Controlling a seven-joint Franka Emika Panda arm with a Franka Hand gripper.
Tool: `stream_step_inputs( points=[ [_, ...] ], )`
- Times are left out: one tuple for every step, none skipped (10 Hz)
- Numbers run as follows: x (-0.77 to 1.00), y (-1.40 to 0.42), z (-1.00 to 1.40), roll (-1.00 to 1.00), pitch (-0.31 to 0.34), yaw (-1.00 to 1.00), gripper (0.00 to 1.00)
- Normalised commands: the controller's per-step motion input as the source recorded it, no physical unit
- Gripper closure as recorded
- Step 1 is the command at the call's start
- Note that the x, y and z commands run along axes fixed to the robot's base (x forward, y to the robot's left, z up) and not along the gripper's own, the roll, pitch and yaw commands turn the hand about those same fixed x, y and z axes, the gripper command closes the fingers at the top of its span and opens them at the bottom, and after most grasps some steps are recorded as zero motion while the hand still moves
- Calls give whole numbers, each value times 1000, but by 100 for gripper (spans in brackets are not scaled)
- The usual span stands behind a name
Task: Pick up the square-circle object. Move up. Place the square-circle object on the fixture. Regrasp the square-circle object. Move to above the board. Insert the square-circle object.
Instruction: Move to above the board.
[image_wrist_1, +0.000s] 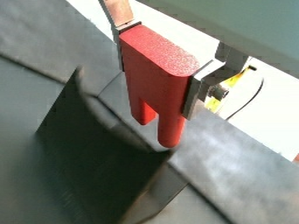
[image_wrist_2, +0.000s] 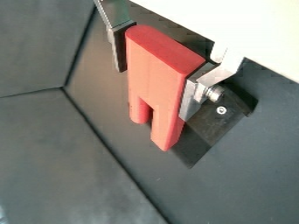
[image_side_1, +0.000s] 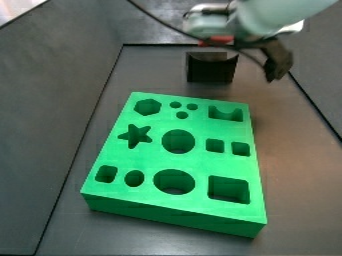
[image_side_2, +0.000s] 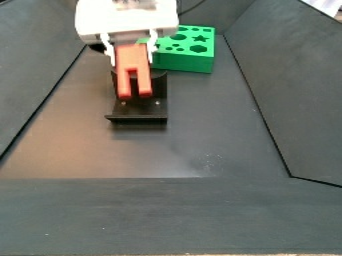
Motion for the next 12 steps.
stream_step_inputs(
  points=[
    [190, -106, 1000, 50, 64, 246, 100],
    [182, -101, 1000, 14, 17, 224, 100],
    [178, -98, 1000, 1, -7, 196, 100],
    [173, -97, 1000, 1, -25, 160, 100],
    [166, -94, 1000, -2, -36, 128, 100],
    [156, -89, 1000, -2, -29, 82, 100],
    [147, -88, 1000, 0, -18, 56, 100],
    [141, -83, 1000, 2, -2, 30, 100],
    [124, -75, 944, 9, 25, 10, 100],
    [98, -61, 757, 14, 46, 3, 100],
    [74, -46, 573, 20, 68, 2, 100],
    [58, -31, 329, 21, 92, 8, 100]
  ],
)
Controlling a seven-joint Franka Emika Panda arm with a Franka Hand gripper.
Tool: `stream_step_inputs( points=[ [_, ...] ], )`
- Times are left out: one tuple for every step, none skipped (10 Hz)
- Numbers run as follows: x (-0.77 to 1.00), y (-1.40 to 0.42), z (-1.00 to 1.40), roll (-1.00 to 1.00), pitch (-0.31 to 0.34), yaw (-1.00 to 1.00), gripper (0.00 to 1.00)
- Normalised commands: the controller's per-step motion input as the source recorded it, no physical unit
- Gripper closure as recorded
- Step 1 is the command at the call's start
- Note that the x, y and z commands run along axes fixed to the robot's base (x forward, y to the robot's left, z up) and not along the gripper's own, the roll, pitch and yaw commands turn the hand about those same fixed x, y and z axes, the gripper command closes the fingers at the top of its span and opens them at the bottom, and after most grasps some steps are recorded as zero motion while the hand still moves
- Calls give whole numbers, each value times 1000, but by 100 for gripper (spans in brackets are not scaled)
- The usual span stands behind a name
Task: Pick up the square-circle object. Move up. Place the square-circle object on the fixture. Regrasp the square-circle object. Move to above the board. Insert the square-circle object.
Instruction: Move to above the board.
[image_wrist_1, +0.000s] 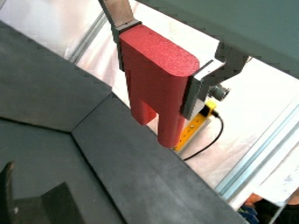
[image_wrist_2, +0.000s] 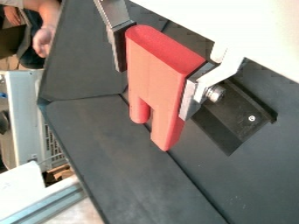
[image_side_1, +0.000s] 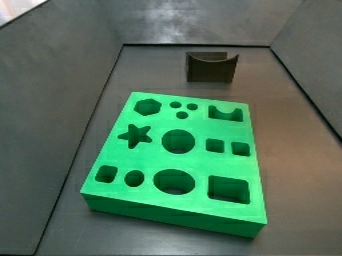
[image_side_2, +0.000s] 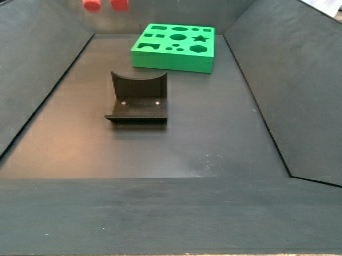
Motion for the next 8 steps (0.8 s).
stream_step_inputs(
  points=[
    [-817, -1000, 365, -1000, -75, -165, 100],
    [-830, -1000, 346, -1000, -80, -164, 100],
    [-892, -1000, 369, -1000, -97, -165, 100],
    [-930, -1000, 354, -1000, -104, -171, 100],
    [-933, -1000, 358, -1000, -104, -178, 100],
    [-960, -1000, 363, -1000, -95, -189, 100],
    [-981, -1000, 364, -1000, -81, -197, 100],
    [-767, -733, 277, -1000, -74, -203, 100]
  ],
)
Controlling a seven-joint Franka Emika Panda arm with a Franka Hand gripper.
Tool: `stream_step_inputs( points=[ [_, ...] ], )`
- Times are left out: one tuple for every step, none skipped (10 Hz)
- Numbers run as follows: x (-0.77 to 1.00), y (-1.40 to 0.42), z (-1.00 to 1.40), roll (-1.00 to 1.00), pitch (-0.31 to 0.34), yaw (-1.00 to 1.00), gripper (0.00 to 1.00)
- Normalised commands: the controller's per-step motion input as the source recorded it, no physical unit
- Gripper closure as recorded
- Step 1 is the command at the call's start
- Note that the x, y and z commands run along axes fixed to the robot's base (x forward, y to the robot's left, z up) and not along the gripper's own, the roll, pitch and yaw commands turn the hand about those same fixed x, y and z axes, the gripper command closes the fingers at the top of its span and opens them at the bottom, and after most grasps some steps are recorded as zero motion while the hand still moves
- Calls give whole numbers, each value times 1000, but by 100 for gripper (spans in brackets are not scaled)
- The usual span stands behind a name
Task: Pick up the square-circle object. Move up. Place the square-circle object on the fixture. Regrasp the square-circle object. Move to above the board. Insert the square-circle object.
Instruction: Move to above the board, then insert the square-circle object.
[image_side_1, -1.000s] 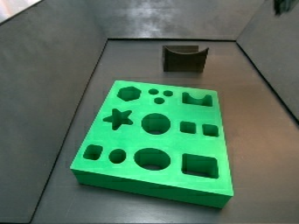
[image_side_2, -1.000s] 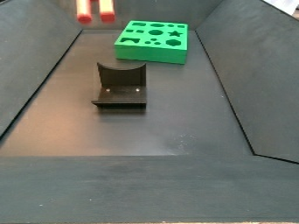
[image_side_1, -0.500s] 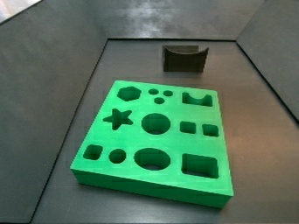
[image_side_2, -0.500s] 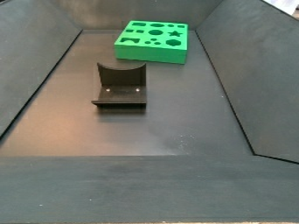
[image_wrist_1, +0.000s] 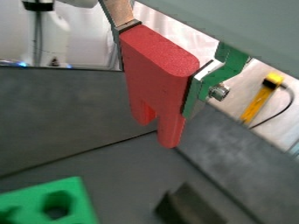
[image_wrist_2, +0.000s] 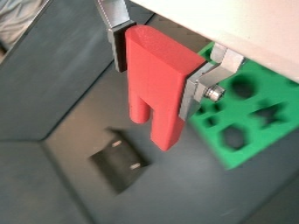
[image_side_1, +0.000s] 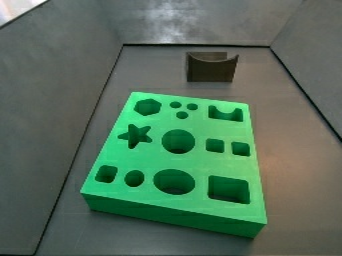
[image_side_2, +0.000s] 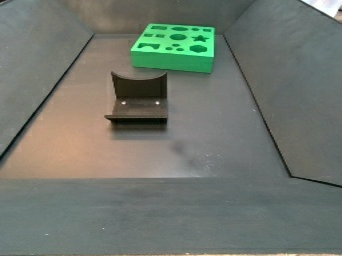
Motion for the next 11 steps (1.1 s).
stream_step_inputs(
  points=[
    [-589, -531, 199, -1000, -68, -205, 100],
    [-303, -232, 84, -1000, -47, -204, 100],
    [-209, -154, 57, -1000, -36, -204, 100],
    [-110, -65, 35, -1000, -25, -194, 100],
    [-65, 0, 1, -907, -19, -161, 100],
    [-46, 11, 3, -687, -12, -111, 100],
    [-40, 8, 8, -472, -12, -65, 100],
    [-28, 5, -1, -311, -18, -41, 100],
    [0, -297, -743, -160, 0, -134, 100],
    [-260, -600, -1000, 37, 0, -80, 100],
    [-237, -583, -1000, 40, -3, -114, 100]
  ],
)
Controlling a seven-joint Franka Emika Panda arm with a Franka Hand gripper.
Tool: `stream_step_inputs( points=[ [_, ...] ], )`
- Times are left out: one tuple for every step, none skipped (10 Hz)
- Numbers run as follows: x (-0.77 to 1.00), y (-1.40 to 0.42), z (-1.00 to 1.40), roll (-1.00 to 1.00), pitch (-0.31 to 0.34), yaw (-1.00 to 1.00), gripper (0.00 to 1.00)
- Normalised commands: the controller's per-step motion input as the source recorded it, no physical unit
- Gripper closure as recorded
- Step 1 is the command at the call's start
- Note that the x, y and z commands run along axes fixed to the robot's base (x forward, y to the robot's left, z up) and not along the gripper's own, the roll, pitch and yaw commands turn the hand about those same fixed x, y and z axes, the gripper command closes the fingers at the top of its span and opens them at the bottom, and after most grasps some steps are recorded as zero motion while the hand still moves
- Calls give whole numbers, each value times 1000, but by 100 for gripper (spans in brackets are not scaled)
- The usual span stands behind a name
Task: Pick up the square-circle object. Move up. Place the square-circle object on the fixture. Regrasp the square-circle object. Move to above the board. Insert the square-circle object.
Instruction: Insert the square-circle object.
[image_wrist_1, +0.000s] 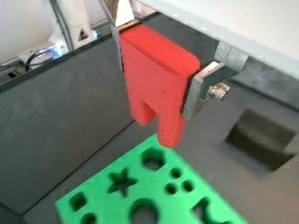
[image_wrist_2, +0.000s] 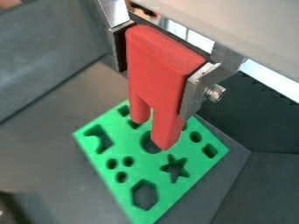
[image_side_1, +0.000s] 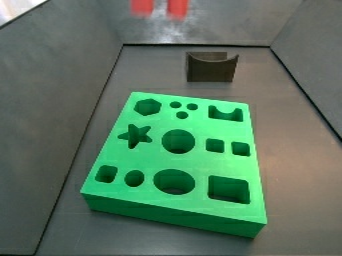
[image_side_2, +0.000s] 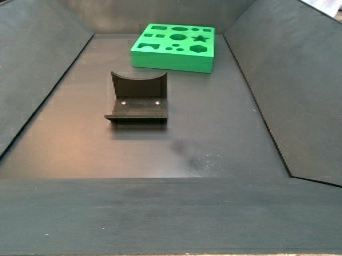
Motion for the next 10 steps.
stream_step_inputs(
  points=[
    [-203, -529, -1000, 49, -20, -163, 100],
    [-163, -646, -1000, 54, -16, -137, 100],
    [-111, -714, -1000, 39, -39, -131, 100],
    [-51, -691, -1000, 30, -59, -51, 100],
    [0, -660, -1000, 7, -100, 0, 100],
    [-66, -546, -1000, 13, -117, 0, 100],
    [-57, -469, -963, 1, -129, 49, 100],
    [-100, -303, -891, 0, -163, 83, 100],
    [-229, -94, -817, 0, -207, 111, 100],
    [-426, 0, -731, 0, -264, 86, 100]
  ],
)
